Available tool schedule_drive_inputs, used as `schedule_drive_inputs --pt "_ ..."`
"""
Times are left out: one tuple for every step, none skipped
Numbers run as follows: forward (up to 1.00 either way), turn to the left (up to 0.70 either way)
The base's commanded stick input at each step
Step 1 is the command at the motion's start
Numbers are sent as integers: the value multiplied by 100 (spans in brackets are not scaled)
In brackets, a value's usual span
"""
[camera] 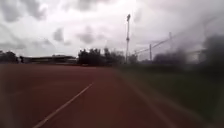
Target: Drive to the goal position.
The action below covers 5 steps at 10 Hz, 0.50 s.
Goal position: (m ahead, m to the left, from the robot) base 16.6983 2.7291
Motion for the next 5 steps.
schedule_drive_inputs --pt "85 -28" --pt "85 -28" --pt "85 -28" --pt "85 -10" --pt "85 0"
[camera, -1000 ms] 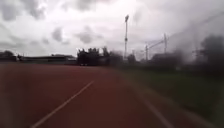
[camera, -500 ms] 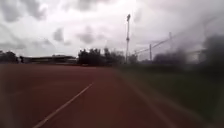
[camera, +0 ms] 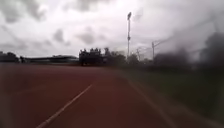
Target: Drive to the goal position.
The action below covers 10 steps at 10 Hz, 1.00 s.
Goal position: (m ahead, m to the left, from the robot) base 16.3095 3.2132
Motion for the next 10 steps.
schedule_drive_inputs --pt "85 0" --pt "85 0" --pt "85 0" --pt "85 0" --pt "85 0" --pt "85 0" --pt "85 0" --pt "85 0" --pt "85 0" --pt "85 0"
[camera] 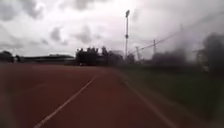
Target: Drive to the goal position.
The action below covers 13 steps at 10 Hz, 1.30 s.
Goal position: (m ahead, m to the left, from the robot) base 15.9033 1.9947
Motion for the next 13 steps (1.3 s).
schedule_drive_inputs --pt "85 0" --pt "85 0" --pt "85 0" --pt "85 0" --pt "85 0" --pt "85 0" --pt "85 0" --pt "85 0" --pt "85 0" --pt "85 0" --pt "85 0" --pt "85 0" --pt "85 0"
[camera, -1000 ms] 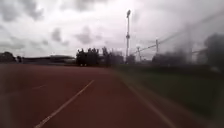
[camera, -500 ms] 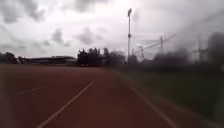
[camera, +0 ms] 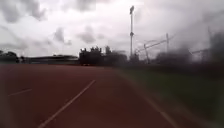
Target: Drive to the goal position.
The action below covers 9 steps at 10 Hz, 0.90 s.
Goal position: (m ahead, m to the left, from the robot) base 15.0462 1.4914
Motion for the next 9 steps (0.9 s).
schedule_drive_inputs --pt "85 0" --pt "85 0" --pt "85 0" --pt "85 0" --pt "85 0" --pt "85 0" --pt "85 0" --pt "85 0" --pt "85 0"
